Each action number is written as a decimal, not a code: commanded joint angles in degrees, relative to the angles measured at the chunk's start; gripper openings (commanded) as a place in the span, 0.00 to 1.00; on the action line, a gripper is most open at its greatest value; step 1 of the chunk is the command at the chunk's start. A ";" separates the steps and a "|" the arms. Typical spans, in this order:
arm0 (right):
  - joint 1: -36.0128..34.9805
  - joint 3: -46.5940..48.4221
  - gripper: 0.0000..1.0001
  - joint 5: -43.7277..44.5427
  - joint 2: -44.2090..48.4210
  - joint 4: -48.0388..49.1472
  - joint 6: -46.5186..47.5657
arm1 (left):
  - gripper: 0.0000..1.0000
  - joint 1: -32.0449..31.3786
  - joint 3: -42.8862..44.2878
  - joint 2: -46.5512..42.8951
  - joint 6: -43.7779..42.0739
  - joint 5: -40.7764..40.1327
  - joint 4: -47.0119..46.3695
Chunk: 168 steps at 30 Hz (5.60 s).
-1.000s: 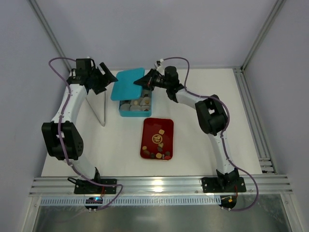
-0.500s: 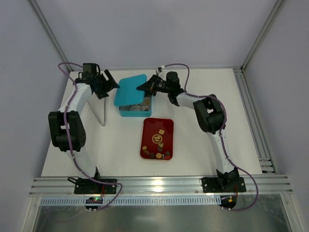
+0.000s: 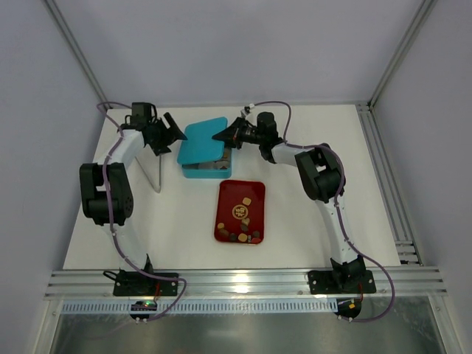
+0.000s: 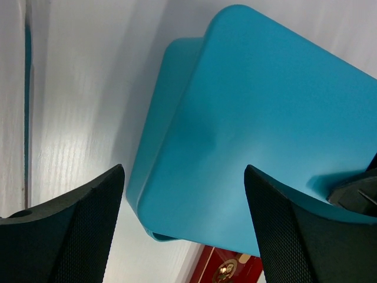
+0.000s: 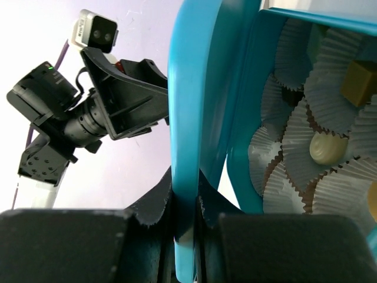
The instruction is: Pack the chocolate
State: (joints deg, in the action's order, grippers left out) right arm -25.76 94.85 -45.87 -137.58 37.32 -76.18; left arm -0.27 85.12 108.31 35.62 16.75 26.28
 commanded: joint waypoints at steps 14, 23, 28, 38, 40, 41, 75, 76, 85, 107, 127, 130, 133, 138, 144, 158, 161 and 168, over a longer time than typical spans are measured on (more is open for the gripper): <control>1.32 -2.21 0.08 -4.58 -1.38 9.17 -5.20 | 0.79 -0.96 -1.45 2.78 0.16 5.22 -4.66; 1.50 -3.70 0.08 -6.08 -1.20 12.34 -7.58 | 0.79 -1.66 -1.36 1.90 0.86 6.27 -4.66; 1.94 -5.11 0.14 -5.90 -0.59 11.90 -7.31 | 0.79 -2.45 -1.36 1.73 0.95 6.27 -4.66; 3.17 -7.40 0.28 -5.64 0.64 12.69 -7.75 | 0.78 -3.68 -0.57 2.25 0.86 5.48 -3.70; 3.52 -7.75 0.30 -5.73 0.91 12.95 -7.84 | 0.78 -3.68 -0.40 2.43 0.77 5.31 -3.43; 3.61 -8.01 0.31 -5.73 1.00 12.95 -7.84 | 0.78 -3.86 -0.31 2.52 0.77 5.31 -3.43; 8.44 -16.19 0.36 -6.69 7.59 1.36 4.36 | 0.77 -7.20 4.44 3.75 -2.22 2.41 1.58; 8.44 -16.27 0.36 -6.69 7.68 0.66 5.16 | 0.77 -7.46 4.70 3.75 -2.30 2.23 2.10; 8.62 -15.92 0.39 -5.02 9.70 -10.77 14.65 | 0.77 -8.07 5.58 4.45 -2.92 1.09 3.77; 10.55 -18.03 0.46 -4.67 12.69 -15.01 17.65 | 0.77 -9.92 9.01 6.38 -3.98 -0.58 7.29; 10.47 -16.54 0.57 -0.98 14.79 -22.46 23.44 | 0.77 -12.29 13.66 8.93 -5.47 -2.42 11.59; 10.38 -16.62 0.59 -0.01 15.23 -22.91 23.80 | 0.77 -12.91 15.25 10.07 -6.35 -3.39 13.35; 10.38 -17.06 0.62 0.87 15.76 -22.99 24.06 | 0.77 -13.26 16.48 11.04 -6.96 -4.10 15.19; 10.20 -17.77 0.67 1.66 16.73 -22.03 23.10 | 0.77 -13.70 18.06 12.18 -7.75 -4.98 17.22; 9.68 -17.50 0.68 2.01 17.34 -22.29 22.83 | 0.77 -13.70 20.08 13.77 -8.02 -4.98 19.59; 7.30 -15.40 0.71 4.47 18.57 -27.83 26.61 | 0.79 -13.79 22.28 16.31 -8.72 -3.48 23.99; 6.95 -15.04 0.71 5.00 18.93 -28.79 27.14 | 0.79 -13.79 22.37 16.32 -8.98 -3.48 24.78; 6.33 -14.34 0.70 7.02 18.75 -31.78 28.54 | 0.79 -14.14 23.16 16.75 -9.77 -4.01 26.10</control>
State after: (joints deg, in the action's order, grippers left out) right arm -18.90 77.95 -40.47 -121.62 7.18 -49.45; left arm -13.91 106.00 124.01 27.73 13.10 49.78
